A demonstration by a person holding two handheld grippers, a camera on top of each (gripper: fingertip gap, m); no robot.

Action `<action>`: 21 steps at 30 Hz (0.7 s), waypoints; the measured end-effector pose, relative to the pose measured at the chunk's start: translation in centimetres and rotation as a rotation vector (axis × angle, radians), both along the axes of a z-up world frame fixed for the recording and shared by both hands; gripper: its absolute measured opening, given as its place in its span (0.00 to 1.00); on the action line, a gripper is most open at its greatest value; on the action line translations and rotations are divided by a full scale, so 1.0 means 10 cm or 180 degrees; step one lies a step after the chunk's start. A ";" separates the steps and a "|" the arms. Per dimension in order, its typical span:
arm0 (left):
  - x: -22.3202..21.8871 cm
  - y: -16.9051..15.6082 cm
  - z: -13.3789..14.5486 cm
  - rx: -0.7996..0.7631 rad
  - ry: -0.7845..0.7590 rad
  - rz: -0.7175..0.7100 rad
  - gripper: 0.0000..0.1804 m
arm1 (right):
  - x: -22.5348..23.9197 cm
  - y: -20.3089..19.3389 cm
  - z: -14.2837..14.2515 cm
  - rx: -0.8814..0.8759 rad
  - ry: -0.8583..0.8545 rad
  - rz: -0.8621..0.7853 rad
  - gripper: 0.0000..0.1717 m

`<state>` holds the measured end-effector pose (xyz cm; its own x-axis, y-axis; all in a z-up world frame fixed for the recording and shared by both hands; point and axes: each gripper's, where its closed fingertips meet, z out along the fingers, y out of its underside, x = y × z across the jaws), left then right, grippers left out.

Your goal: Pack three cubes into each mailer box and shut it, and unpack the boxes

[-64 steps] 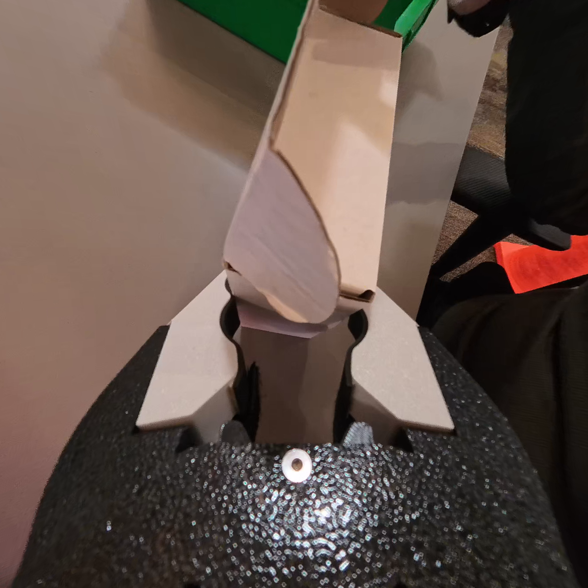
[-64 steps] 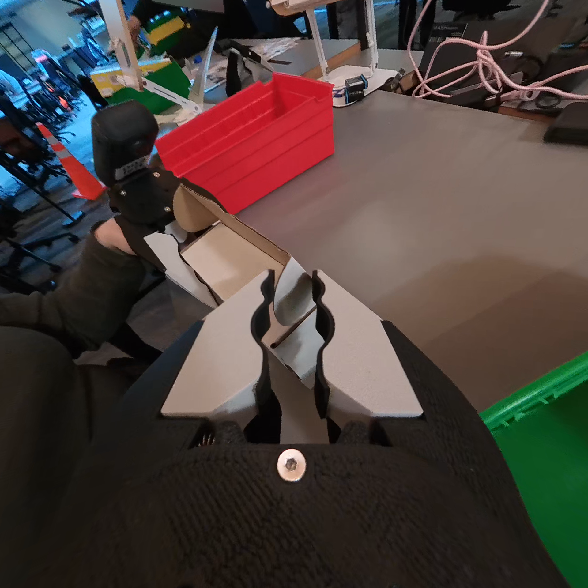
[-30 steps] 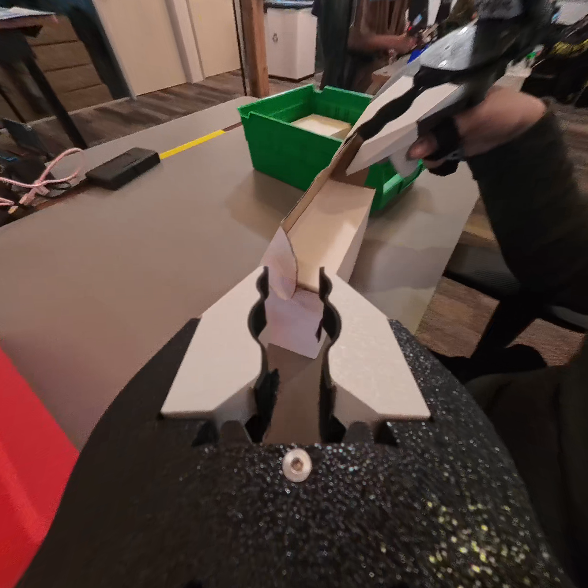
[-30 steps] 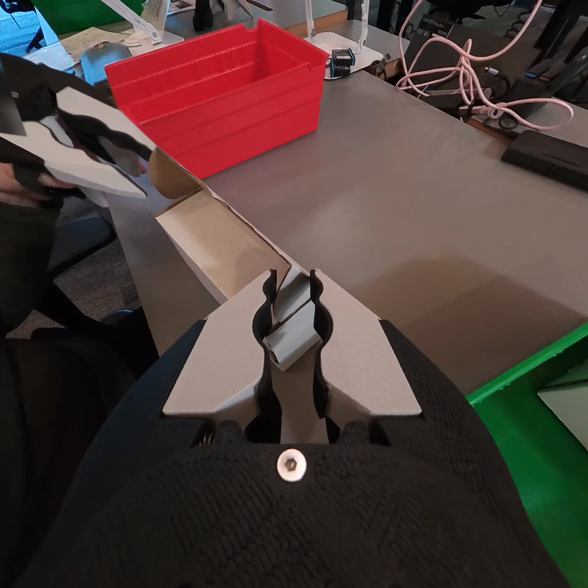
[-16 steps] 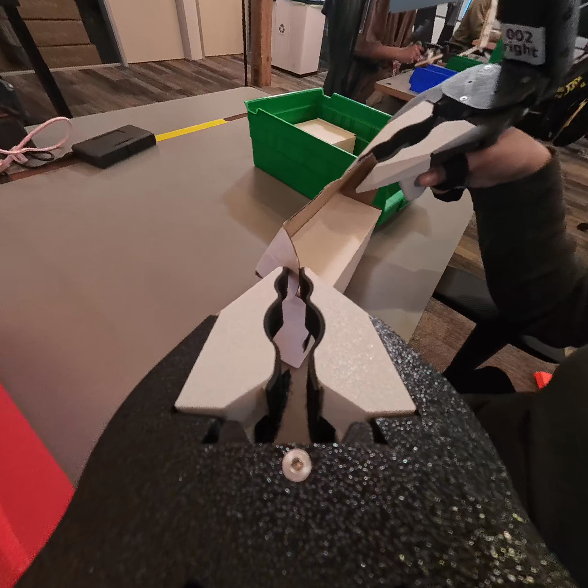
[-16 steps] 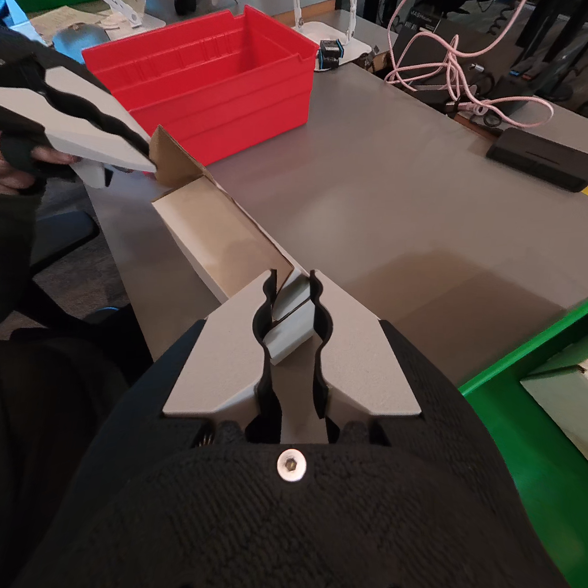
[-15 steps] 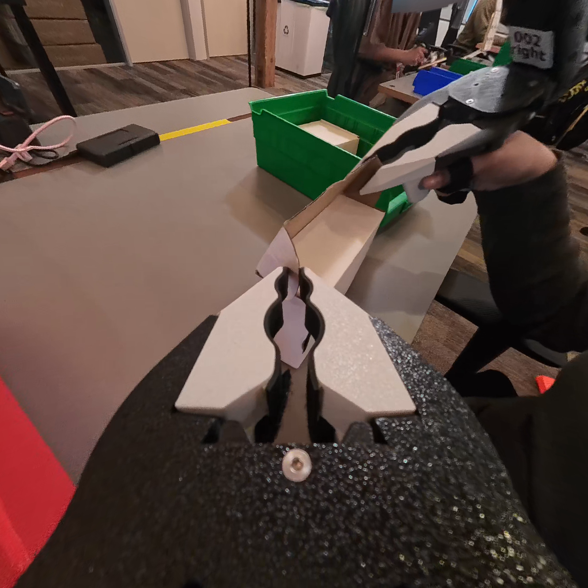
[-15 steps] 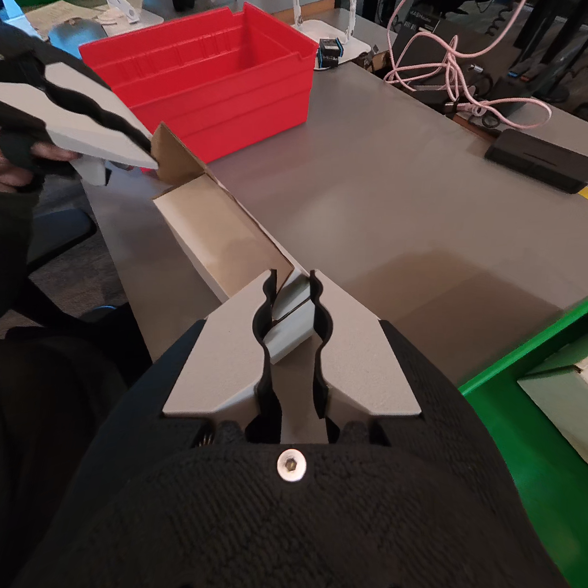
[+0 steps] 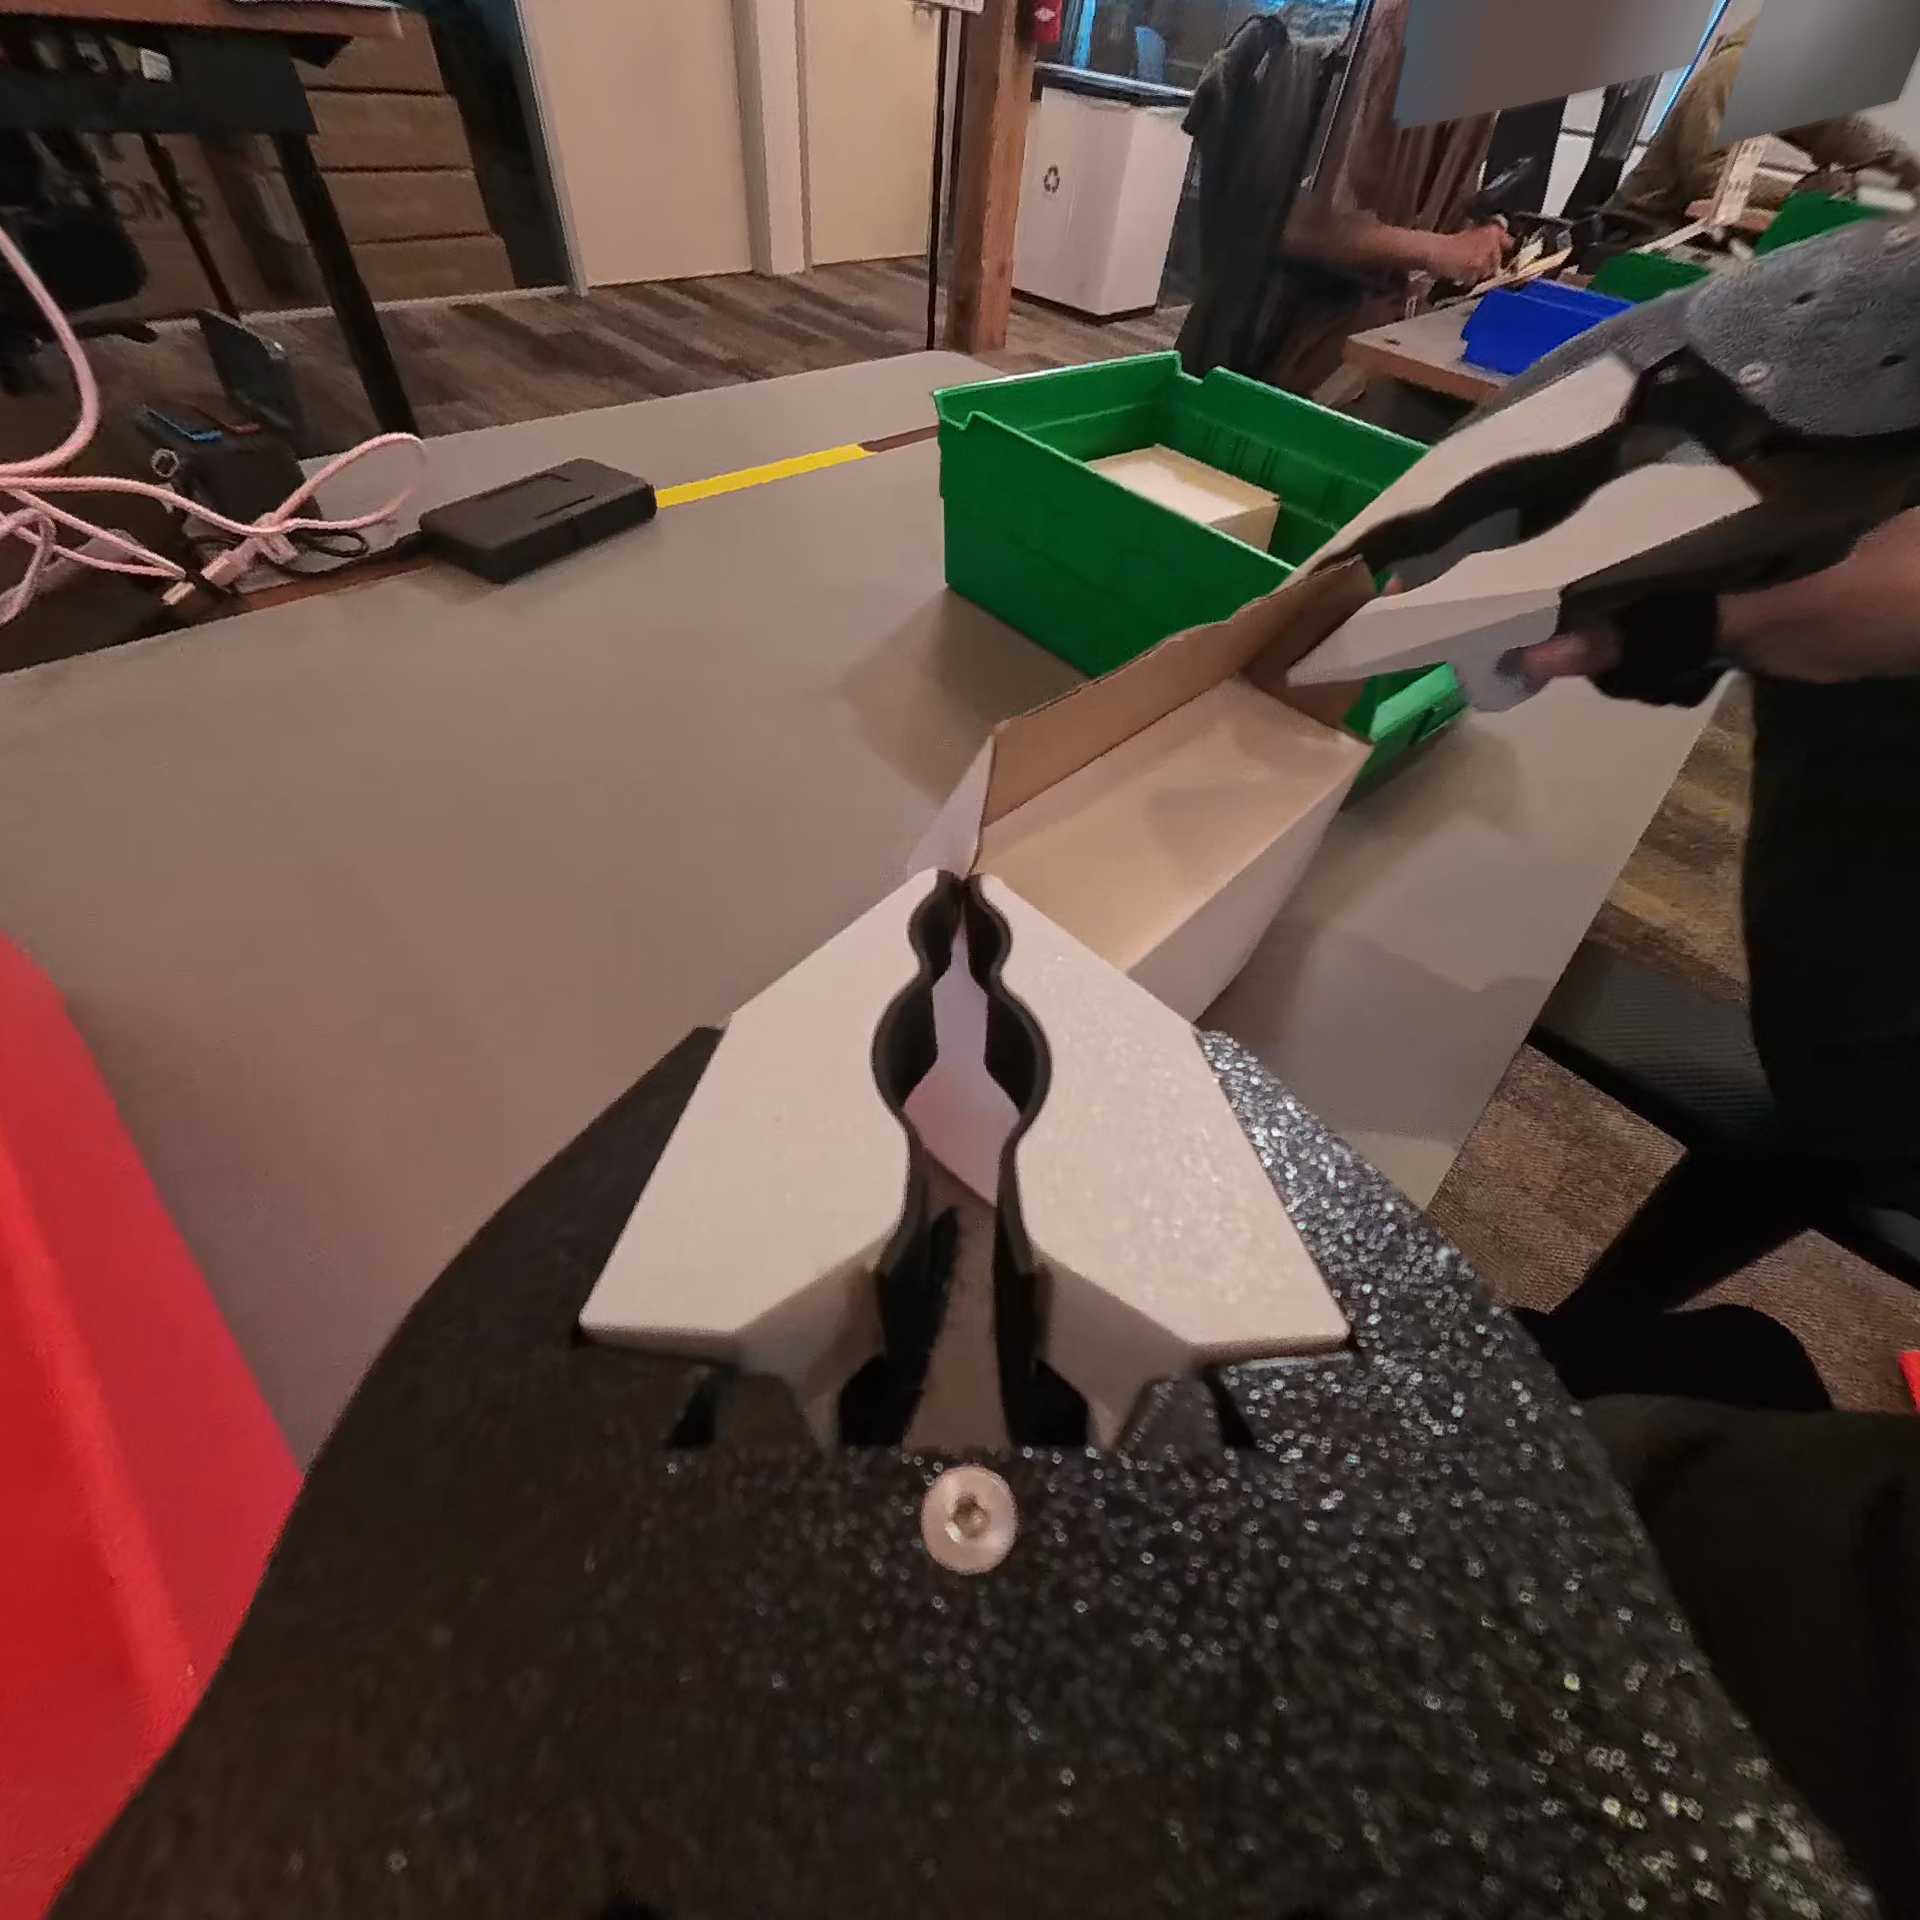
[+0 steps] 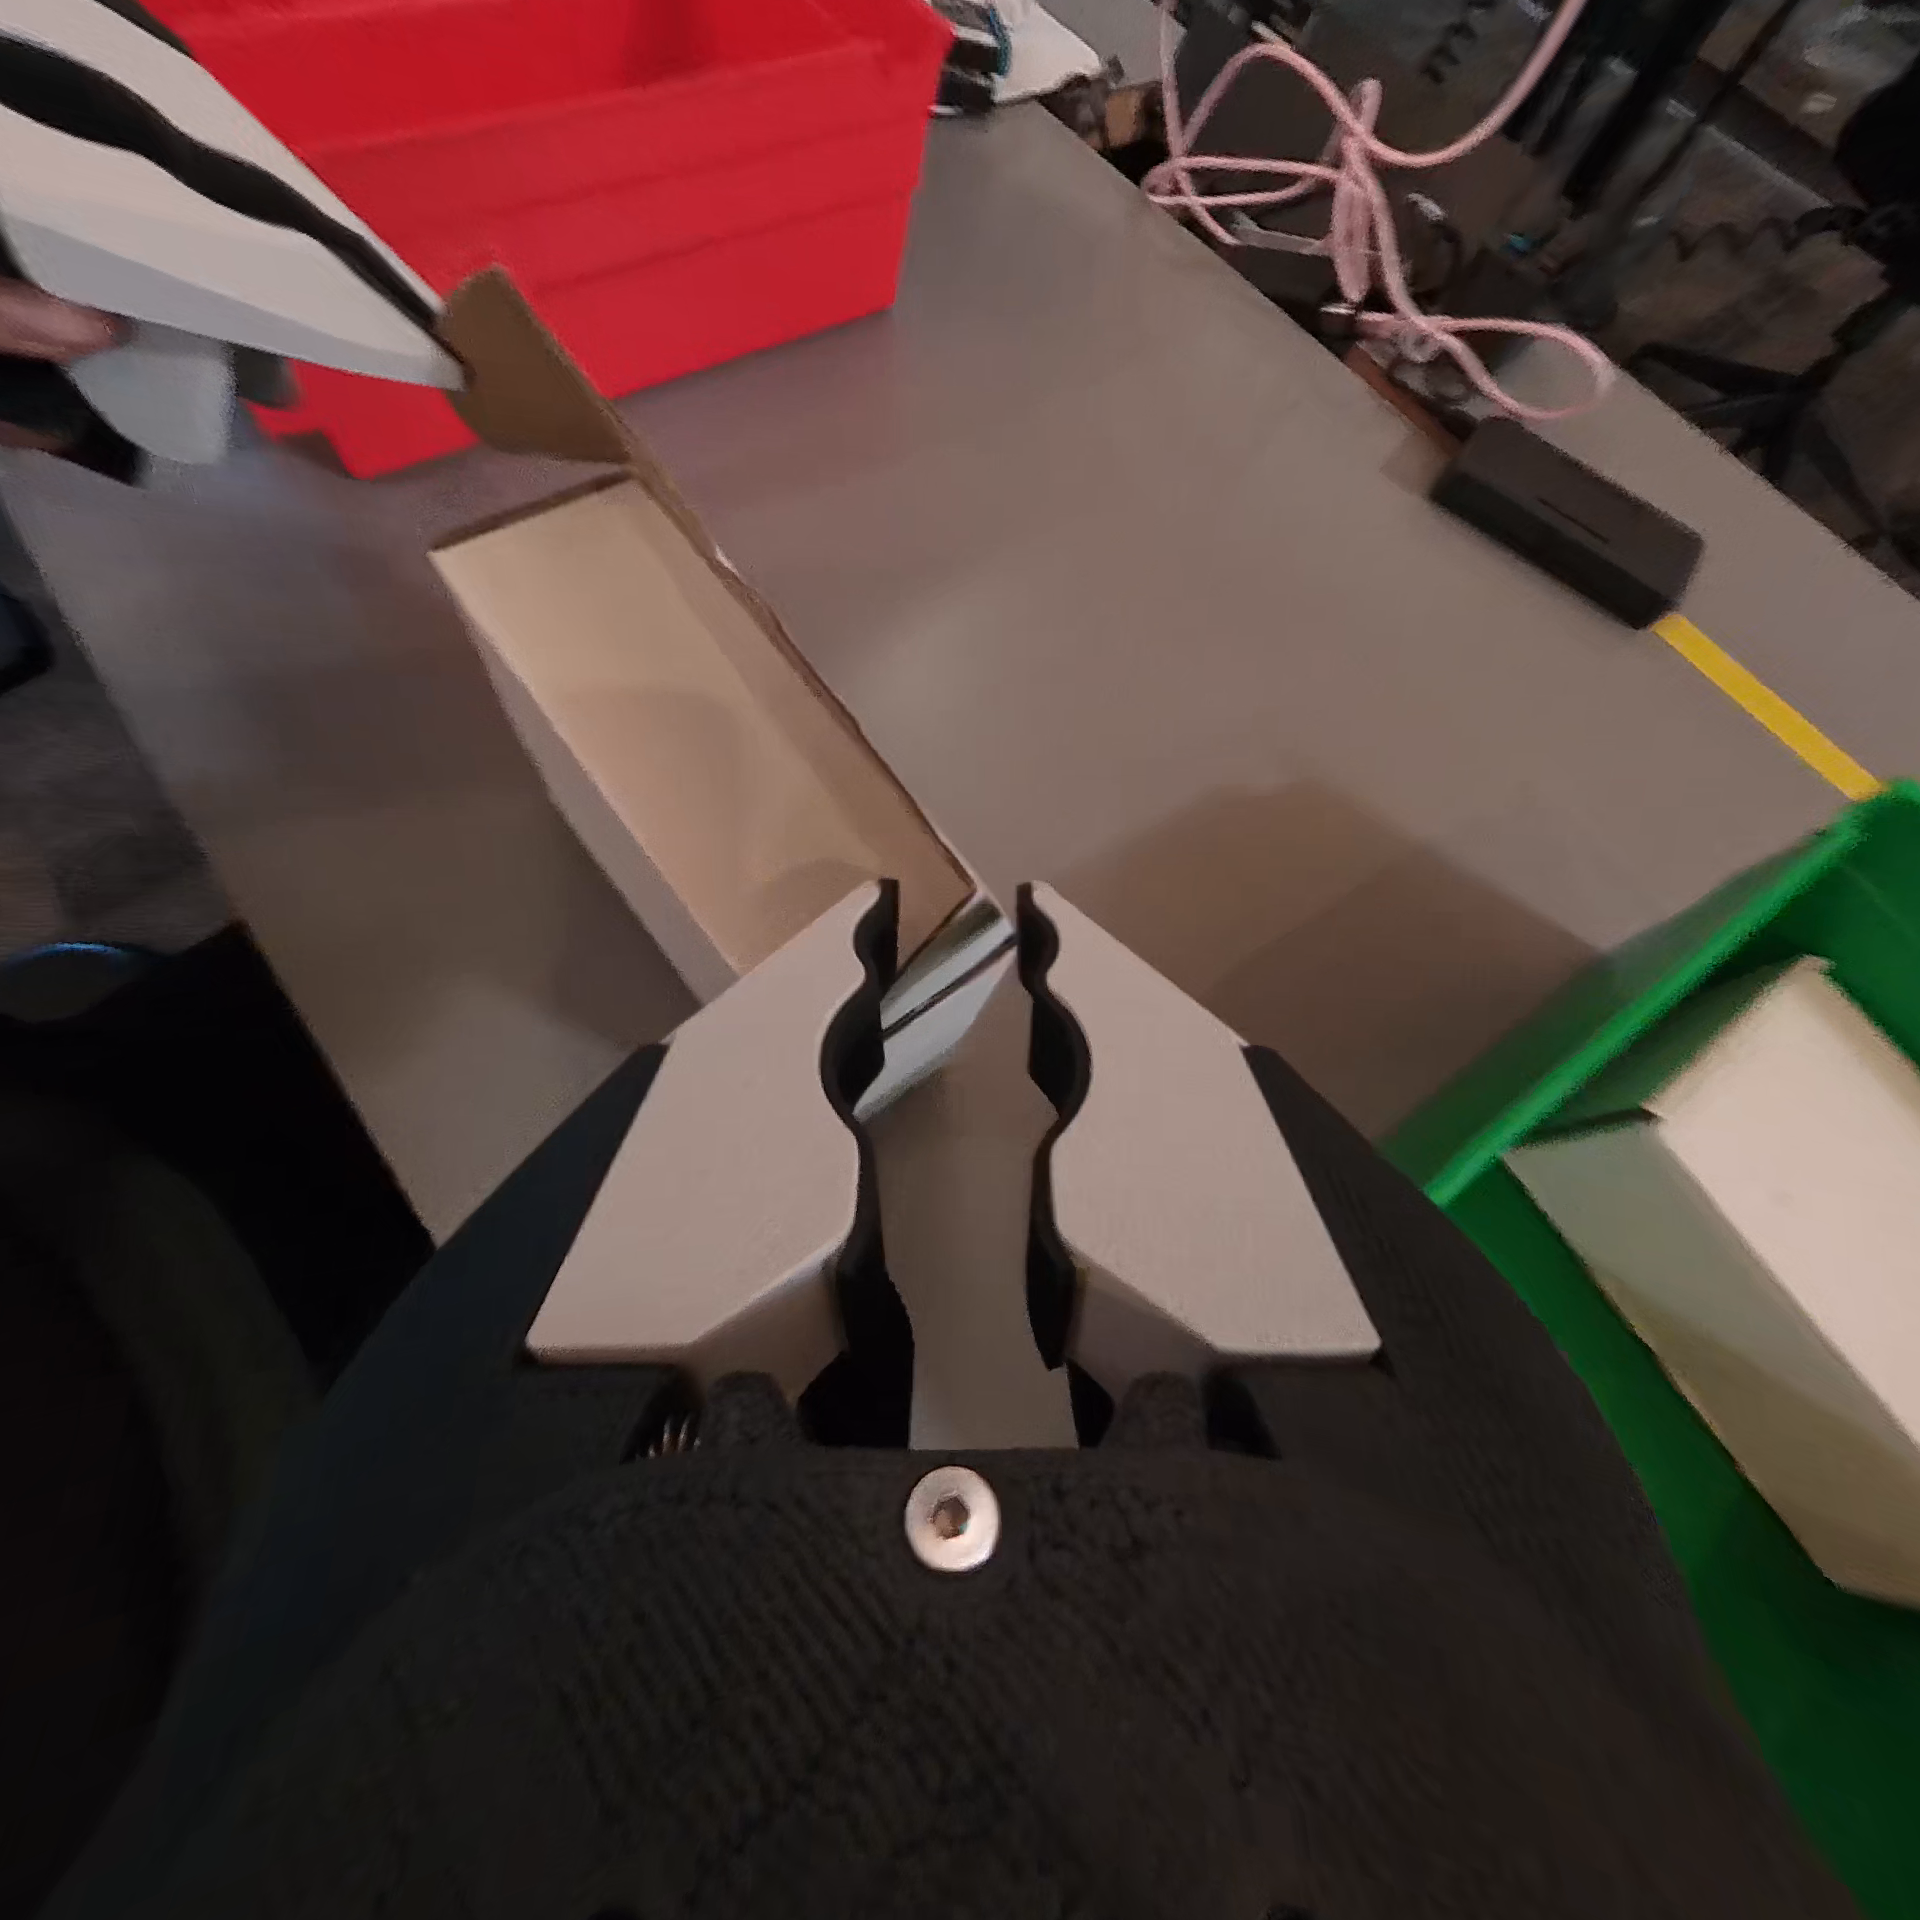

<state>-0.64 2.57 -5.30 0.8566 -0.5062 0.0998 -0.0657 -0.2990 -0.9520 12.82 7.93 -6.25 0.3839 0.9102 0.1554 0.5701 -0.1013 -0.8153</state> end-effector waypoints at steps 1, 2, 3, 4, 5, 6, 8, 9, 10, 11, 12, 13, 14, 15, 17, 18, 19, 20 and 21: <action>0.00 0.00 -0.02 -0.0025 0.0010 -0.0006 0.00 | 0.04 0.02 0.05 0.0171 -0.0080 -0.0108 0.14; -0.01 0.00 -0.04 -0.0041 0.0021 -0.0004 0.00 | 0.07 0.01 0.13 0.0385 -0.0125 -0.0186 0.14; 0.00 0.00 -0.04 -0.0033 0.0010 -0.0012 0.00 | 0.09 -0.03 0.23 0.0596 -0.0129 -0.0214 0.14; 0.00 0.00 -0.05 -0.0036 0.0003 -0.0016 0.00 | 0.07 -0.11 0.35 0.0778 -0.0086 -0.0188 0.13; -0.01 0.00 -0.05 -0.0034 0.0008 -0.0014 0.00 | 0.03 -0.23 0.45 0.0915 -0.0002 -0.0082 0.11; -0.01 0.00 -0.05 -0.0029 0.0003 -0.0012 0.00 | -0.05 -0.39 0.53 0.1009 0.0111 0.0115 0.08; -0.01 0.00 -0.05 -0.0037 0.0000 -0.0020 0.00 | -0.26 -0.72 0.59 0.1095 0.0277 0.0578 0.00; -0.01 0.00 -0.05 -0.0040 0.0001 -0.0021 0.00 | -0.35 -0.79 0.55 0.1134 0.0245 0.0695 0.00; -0.01 0.00 -0.05 -0.0046 0.0007 -0.0023 0.00 | -0.43 -0.79 0.46 0.1163 0.0129 0.0732 0.00; -0.02 -0.01 -0.05 -0.0049 0.0013 -0.0020 0.00 | -0.49 -0.76 0.34 0.1160 -0.0023 0.0735 0.00; -0.02 -0.01 -0.05 -0.0054 0.0020 -0.0020 0.00 | -0.55 -0.71 0.21 0.1104 -0.0133 0.0735 0.00; -0.02 -0.01 -0.04 -0.0056 0.0026 -0.0020 0.00 | -0.60 -0.66 0.11 0.1017 -0.0191 0.0727 0.00; -0.03 -0.02 -0.04 -0.0058 0.0029 -0.0020 0.00 | -0.64 -0.61 0.02 0.0945 -0.0233 0.0706 0.00; -0.03 -0.02 -0.04 -0.0058 0.0026 -0.0022 0.00 | -0.66 -0.55 -0.06 0.0906 -0.0297 0.0669 0.00; -0.03 -0.03 -0.04 -0.0074 0.0007 -0.0025 0.00 | -0.67 -0.50 -0.16 0.0876 -0.0392 0.0641 0.00; -0.04 -0.02 -0.04 -0.0067 -0.0014 -0.0028 0.00 | -0.68 -0.51 -0.16 0.0851 -0.0377 0.0651 0.00; -0.04 -0.03 -0.03 -0.0072 -0.0056 -0.0039 0.00 | -0.68 -0.51 -0.16 0.0822 -0.0368 0.0653 0.00; -0.03 -0.03 -0.03 -0.0083 -0.0105 -0.0056 0.00 | -0.68 -0.51 -0.17 0.0790 -0.0355 0.0654 0.00; -0.03 -0.02 -0.03 -0.0096 -0.0160 -0.0079 0.00 | -0.68 -0.51 -0.17 0.0752 -0.0333 0.0651 0.00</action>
<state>-0.92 2.35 -5.56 0.8374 -0.5232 0.1579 -0.0258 -0.3265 -0.9448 5.99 2.83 -7.94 0.1676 0.9009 0.4004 0.6411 0.2090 -0.7385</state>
